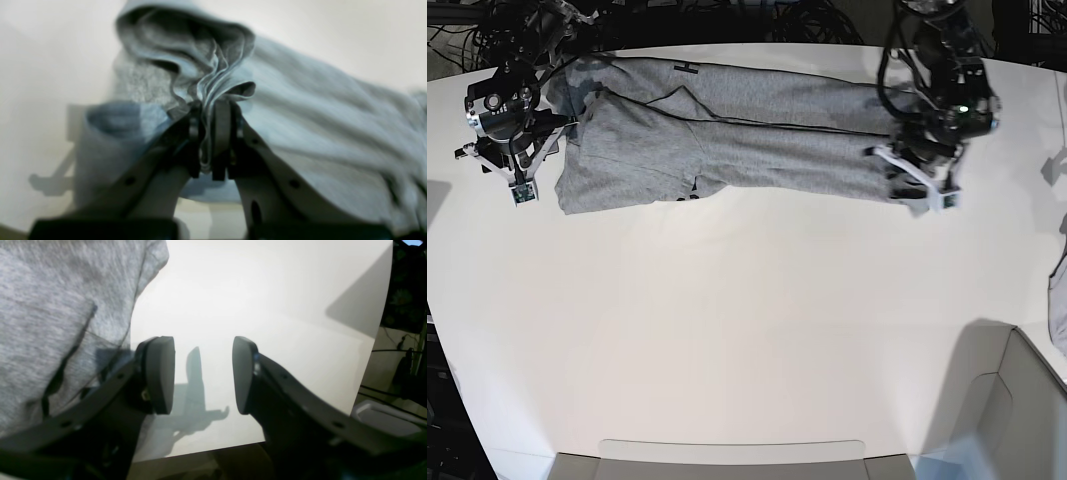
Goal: Fold the T-shirt properly
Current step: 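Lift the strip end with the left gripper and fold it toward the right gripper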
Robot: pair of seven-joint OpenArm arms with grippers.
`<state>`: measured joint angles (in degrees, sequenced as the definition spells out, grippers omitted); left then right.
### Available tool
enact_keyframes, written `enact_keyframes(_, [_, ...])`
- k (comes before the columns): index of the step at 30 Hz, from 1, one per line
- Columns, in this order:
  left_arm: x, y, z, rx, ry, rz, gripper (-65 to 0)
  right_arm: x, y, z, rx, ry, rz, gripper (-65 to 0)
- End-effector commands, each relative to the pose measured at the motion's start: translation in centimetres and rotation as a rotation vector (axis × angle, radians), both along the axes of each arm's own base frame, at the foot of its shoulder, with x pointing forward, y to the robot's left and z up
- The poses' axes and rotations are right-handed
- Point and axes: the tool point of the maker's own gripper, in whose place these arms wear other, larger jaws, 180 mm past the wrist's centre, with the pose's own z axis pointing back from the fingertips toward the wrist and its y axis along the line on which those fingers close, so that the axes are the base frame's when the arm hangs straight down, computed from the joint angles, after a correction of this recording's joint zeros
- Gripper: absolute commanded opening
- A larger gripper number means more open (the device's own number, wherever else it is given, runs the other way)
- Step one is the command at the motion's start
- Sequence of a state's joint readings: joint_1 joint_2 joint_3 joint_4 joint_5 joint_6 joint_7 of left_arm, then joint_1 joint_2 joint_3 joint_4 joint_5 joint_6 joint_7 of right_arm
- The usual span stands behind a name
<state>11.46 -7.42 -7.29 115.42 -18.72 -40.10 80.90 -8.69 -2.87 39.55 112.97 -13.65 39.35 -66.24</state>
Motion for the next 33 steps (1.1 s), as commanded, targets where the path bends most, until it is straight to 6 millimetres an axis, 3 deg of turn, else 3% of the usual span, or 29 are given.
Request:
enact_keyframes(1, [0.7, -1.3, 0.9, -0.028, -0.041, -0.025, -65.0, 0.6, -0.2, 0.8, -0.014, -0.028, 0.016, -37.0])
enact_keyframes(7, [0.5, -8.0, 1.3, -0.145, -0.045, -0.136, -65.0, 0.6, -0.1, 0.8, -0.014, -0.027, 0.019, -37.0])
enact_keyframes(17, [-0.6, -14.4, 2.4, -0.249, -0.048, -0.268, -65.0, 0.6, -0.1, 0.8, -0.014, -0.028, 0.018, -37.0])
enact_keyframes(27, [0.2, -15.0, 2.9, -0.249, -0.069, -0.29, -65.0, 0.5, 0.0, 0.2, -0.002, -0.011, 0.02, -37.0])
enact_keyframes(30, [0.7, -15.8, 3.2, -0.249, -0.081, -0.324, -65.0, 0.4, 0.1, -0.5, 0.01, 0.006, 0.019, -37.0])
enact_keyframes(33, [-0.1, -17.7, 3.6, -0.261, -0.083, -0.395, -65.0, 0.3, 0.1, -0.9, 0.017, 0.018, 0.018, -37.0])
